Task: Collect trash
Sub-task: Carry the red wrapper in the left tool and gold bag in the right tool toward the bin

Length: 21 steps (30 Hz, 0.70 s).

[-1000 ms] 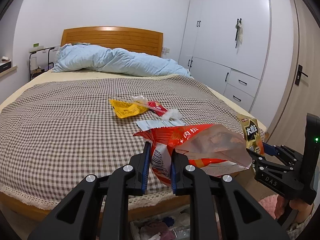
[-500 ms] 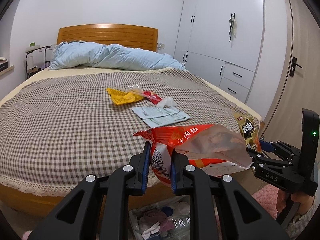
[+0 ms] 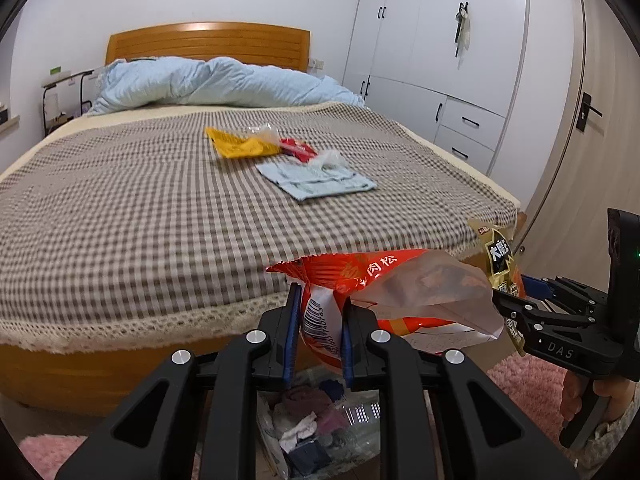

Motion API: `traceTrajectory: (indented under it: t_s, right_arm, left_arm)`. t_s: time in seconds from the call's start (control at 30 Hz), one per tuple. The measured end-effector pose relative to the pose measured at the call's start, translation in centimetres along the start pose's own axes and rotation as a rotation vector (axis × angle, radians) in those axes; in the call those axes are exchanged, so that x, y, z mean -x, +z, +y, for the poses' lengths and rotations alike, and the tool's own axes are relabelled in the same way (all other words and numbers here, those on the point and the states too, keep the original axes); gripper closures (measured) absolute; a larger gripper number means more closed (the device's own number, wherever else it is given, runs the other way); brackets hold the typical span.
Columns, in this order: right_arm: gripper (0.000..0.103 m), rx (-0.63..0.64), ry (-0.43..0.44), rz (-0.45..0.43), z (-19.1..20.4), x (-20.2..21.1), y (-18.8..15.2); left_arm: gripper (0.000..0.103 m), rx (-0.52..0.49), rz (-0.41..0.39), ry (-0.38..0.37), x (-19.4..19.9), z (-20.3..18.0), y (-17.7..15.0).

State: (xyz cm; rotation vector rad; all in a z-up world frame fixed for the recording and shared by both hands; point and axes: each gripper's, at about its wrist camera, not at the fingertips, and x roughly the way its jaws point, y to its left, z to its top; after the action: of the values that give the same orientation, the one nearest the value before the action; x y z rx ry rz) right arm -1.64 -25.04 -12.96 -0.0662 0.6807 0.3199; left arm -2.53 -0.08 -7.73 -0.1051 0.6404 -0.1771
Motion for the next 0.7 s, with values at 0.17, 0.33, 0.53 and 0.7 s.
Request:
traceTrajectory:
  t_s: [0.17, 0.33, 0.53, 0.7]
  right_arm:
    - [0.052, -0.001, -0.001, 0.037, 0.2, -0.4, -2.3]
    - [0.052, -0.016, -0.005, 0.092, -0.1, -2.0, -4.6]
    - [0.052, -0.048, 0.012, 0.125, -0.8, -4.3, -6.5]
    - [0.052, -0.096, 0.044, 0.115, -1.3, -6.2, -8.3]
  left_arm:
    - [0.088, -0.002, 0.03, -0.021, -1.0, 0.1, -1.8]
    - [0.088, -0.002, 0.1, -0.035, -2.8, 0.2, -4.0]
    - [0.088, 0.01, 0.153, -0.033, -5.1, 0.6, -6.3]
    - [0.088, 0.024, 0.199, -0.033, -7.6, 1.1, -9.4]
